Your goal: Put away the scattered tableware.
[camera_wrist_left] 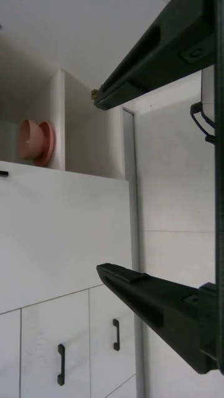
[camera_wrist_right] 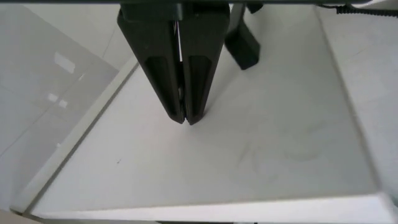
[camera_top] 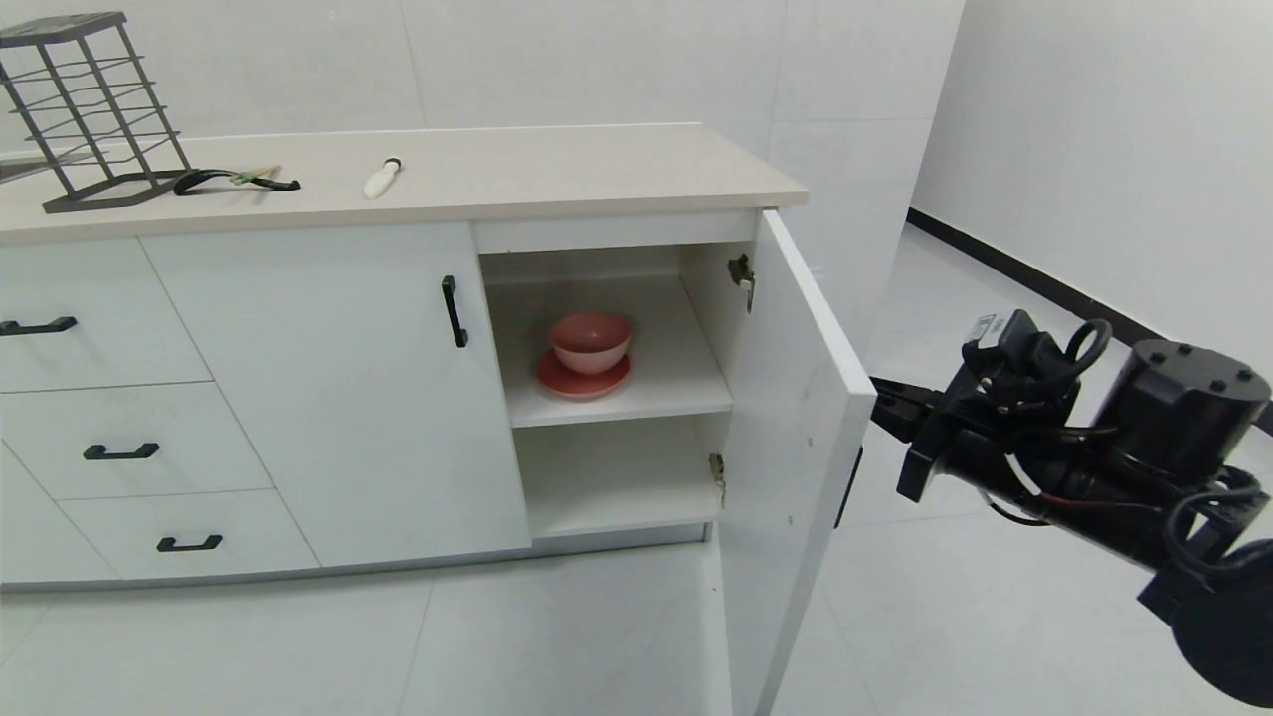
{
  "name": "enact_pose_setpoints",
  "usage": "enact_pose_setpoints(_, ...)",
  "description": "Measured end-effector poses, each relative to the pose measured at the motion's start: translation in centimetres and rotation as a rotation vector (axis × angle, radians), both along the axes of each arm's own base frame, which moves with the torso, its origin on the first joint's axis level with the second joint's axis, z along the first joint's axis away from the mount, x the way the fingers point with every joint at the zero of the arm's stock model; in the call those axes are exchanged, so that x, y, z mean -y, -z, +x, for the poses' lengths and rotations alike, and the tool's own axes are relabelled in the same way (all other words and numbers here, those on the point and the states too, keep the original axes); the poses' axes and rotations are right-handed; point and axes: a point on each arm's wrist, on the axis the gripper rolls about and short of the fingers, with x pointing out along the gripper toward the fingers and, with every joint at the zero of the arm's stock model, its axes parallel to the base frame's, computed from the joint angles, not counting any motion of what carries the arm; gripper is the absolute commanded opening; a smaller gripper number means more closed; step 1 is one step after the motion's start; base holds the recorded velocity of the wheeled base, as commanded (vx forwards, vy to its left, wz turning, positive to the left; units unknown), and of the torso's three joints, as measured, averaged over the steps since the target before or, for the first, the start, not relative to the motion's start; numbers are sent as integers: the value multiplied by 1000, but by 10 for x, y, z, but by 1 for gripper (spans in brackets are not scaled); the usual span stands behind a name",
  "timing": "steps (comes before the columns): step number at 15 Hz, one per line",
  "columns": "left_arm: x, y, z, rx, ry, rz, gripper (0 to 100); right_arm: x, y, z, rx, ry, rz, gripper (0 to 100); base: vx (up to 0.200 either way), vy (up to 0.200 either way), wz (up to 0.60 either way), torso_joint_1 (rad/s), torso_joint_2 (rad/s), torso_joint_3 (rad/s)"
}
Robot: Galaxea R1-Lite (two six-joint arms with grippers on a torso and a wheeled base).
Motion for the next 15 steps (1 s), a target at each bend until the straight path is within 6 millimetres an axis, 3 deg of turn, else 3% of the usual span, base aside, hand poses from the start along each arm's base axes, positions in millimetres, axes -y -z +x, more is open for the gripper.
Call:
enact_pose_setpoints(6,0,0,0,0,0,-2,100,-41,13,27,3,-90,7,0,0,0,0,0,0,0)
enact_pose_setpoints(15,0,0,0,0,0,-4,100,-80,28,59,35,-144,25,0,0,0,0,0,0,0)
